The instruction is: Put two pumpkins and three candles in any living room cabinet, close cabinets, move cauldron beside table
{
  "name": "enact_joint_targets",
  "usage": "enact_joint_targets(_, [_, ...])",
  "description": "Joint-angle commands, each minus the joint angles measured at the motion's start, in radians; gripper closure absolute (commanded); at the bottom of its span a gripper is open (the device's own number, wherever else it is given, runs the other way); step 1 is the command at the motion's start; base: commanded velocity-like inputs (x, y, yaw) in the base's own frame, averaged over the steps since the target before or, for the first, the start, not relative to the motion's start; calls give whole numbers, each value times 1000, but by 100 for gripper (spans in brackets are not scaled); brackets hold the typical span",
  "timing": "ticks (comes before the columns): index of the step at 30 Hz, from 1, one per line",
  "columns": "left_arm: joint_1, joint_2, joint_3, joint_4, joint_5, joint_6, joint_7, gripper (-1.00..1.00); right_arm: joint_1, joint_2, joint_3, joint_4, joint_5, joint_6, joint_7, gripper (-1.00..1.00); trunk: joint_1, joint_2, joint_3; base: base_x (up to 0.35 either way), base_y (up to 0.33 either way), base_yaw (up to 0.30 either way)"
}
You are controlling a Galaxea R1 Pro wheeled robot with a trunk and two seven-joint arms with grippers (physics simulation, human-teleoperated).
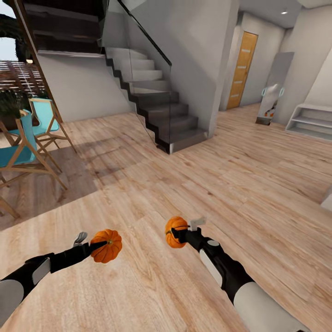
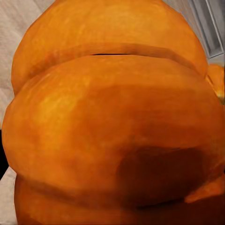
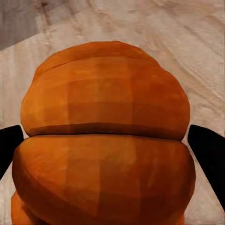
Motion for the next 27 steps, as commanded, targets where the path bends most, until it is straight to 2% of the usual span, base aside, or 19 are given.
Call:
enact_joint_targets(1, [1,-1,-8,3,-1,-1,0,100,0,1,-2,10,3,0,9,100,-4,7,3,0,0,0])
enact_joint_targets(4, [2,-22,-44,37,0,-5,31,100,0,4,-2,28,0,0,21,100,-15,28,13,0,0,9])
enact_joint_targets(6, [2,-43,-59,61,-1,-7,96,100,0,5,-2,51,1,0,22,100,-23,42,19,0,0,145])
enact_joint_targets(9, [2,-62,-65,72,-1,-8,164,100,0,4,-2,86,7,-3,24,100,-35,63,28,0,0,244])
enact_joint_targets(11, [2,-66,-66,75,0,-10,189,100,0,2,-1,112,10,-17,25,100,-42,77,35,0,0,274])
enact_joint_targets(14, [6,-70,-67,77,0,-12,216,100,1,2,-1,158,12,-60,28,100,-54,98,44,0,0,283])
enact_joint_targets(18, [9,-83,-67,79,1,-15,309,100,2,6,1,252,14,-141,28,100,-69,126,57,0,0,287])
enact_joint_targets(22, [10,-104,-68,126,0,-34,349,100,4,8,2,316,16,-179,27,100,-84,154,69,0,0,288])
enact_joint_targets(27, [21,-111,-68,226,-4,-101,357,100,5,7,2,351,26,-192,22,100,-104,189,85,0,0,288])
